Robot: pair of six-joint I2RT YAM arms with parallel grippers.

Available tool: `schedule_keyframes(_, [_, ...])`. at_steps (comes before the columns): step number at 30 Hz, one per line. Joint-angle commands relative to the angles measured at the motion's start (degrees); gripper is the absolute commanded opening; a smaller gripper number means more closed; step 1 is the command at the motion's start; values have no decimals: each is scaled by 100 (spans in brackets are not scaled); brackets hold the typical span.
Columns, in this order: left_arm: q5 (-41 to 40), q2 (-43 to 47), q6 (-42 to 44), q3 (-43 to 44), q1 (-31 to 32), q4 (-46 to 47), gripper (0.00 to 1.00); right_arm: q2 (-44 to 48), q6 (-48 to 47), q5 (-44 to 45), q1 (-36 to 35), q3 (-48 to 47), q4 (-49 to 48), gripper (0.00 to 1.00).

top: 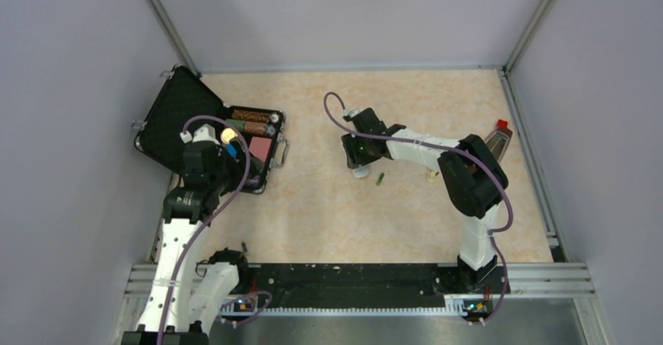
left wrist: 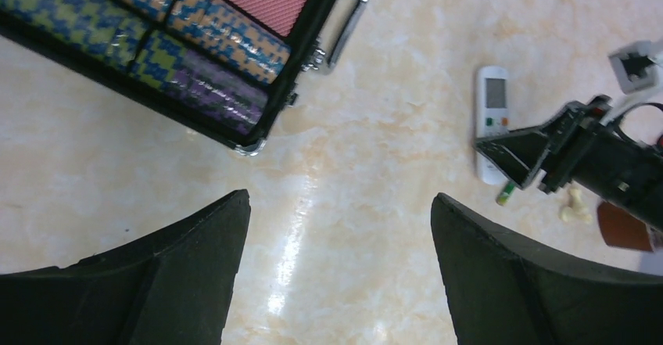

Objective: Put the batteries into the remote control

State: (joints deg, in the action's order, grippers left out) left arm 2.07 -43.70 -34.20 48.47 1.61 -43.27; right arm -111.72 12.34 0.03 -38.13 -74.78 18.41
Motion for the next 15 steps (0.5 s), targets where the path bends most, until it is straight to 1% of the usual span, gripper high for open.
schedule_keyframes(1, [906,155,57,-89,-11,890,89,699,341,-689,-63,-224,-199,43])
schedule_keyframes(5, [1938,285,9,-137,-11,1584,89,1214,768,-1682,-54,-360,-274,43])
schedule_keyframes(8, [2639,403,-132,-179,-7,2235,89,1585,1357,-2498,-54,-429,-549,43])
schedule_keyframes(12, [2876,556,-429,-160,-11,2855,89,1997,2479,-3113,-54,-396,-1115,40])
schedule_keyframes(15, [2909,574,-801,-123,-7,3218,91,2273,3565,-3344,-54,-158,-1879,38])
